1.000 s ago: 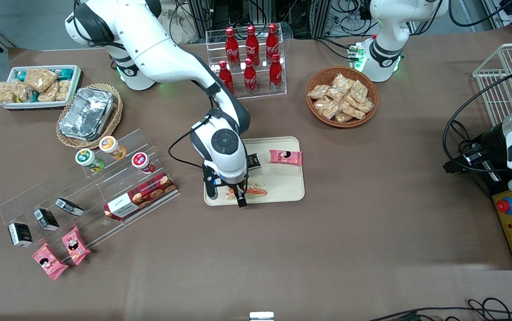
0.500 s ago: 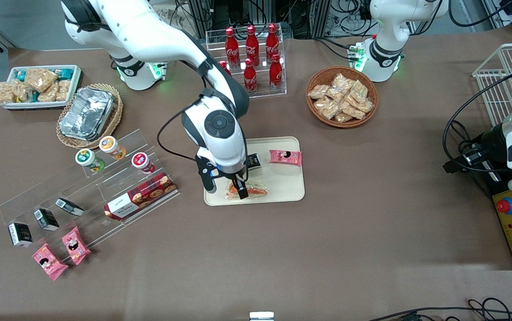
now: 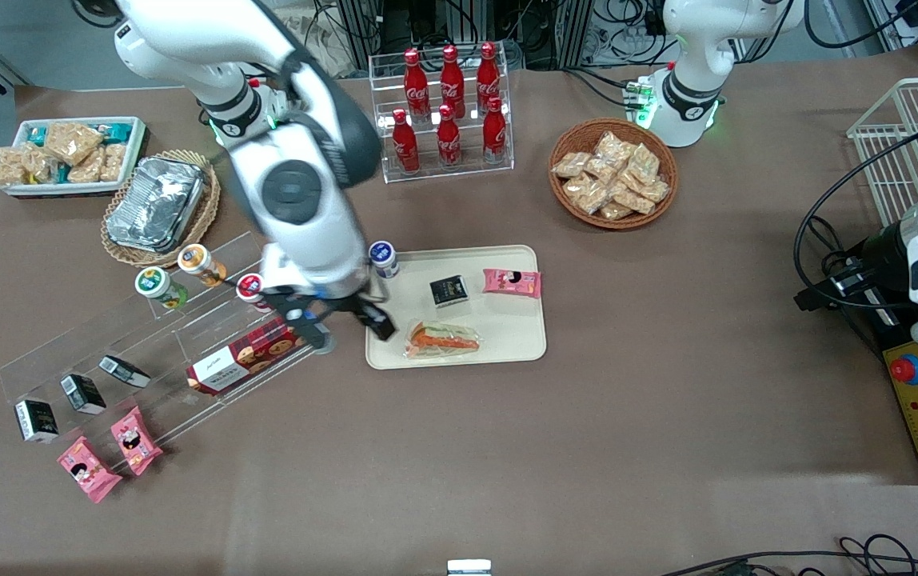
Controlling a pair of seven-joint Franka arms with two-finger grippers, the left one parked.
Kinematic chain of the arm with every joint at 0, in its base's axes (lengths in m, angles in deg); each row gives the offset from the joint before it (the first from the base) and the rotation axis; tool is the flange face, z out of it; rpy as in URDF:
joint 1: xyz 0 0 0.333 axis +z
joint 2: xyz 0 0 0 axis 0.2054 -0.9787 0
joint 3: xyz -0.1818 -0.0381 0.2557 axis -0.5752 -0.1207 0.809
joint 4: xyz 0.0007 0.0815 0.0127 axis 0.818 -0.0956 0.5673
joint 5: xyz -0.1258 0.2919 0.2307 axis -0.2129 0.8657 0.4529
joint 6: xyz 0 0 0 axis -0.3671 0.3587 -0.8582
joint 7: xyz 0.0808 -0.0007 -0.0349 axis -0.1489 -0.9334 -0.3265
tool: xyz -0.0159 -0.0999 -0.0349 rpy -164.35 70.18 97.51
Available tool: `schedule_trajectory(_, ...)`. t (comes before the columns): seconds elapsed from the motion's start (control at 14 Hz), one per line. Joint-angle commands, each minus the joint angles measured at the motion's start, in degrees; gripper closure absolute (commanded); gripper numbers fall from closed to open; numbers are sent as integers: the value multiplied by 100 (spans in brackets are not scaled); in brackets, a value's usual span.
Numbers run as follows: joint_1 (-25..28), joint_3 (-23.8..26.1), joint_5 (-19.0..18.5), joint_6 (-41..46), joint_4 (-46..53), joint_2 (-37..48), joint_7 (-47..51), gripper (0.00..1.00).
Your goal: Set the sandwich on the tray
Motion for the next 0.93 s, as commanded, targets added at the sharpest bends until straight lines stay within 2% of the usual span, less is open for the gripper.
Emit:
schedule_trajectory(0.0, -617, 177, 28, 275, -474, 755, -1640, 1)
schedule_trajectory(0.07, -1037, 404, 20, 223, -728, 992, -2089, 1)
schedule_trajectory(0.21, -2082, 1185, 11, 152, -1028, 1309, -2802, 1)
schedule_trajectory(0.29, -2305, 1275, 2, 117, -1160, 1441, -3188, 1)
schedule_trajectory(0.5, -2447, 1101, -7, 187, -1284, 1749, -3929, 1)
schedule_trajectory(0.86, -2465, 337, -15, 678, -1302, 2259, -5598, 1)
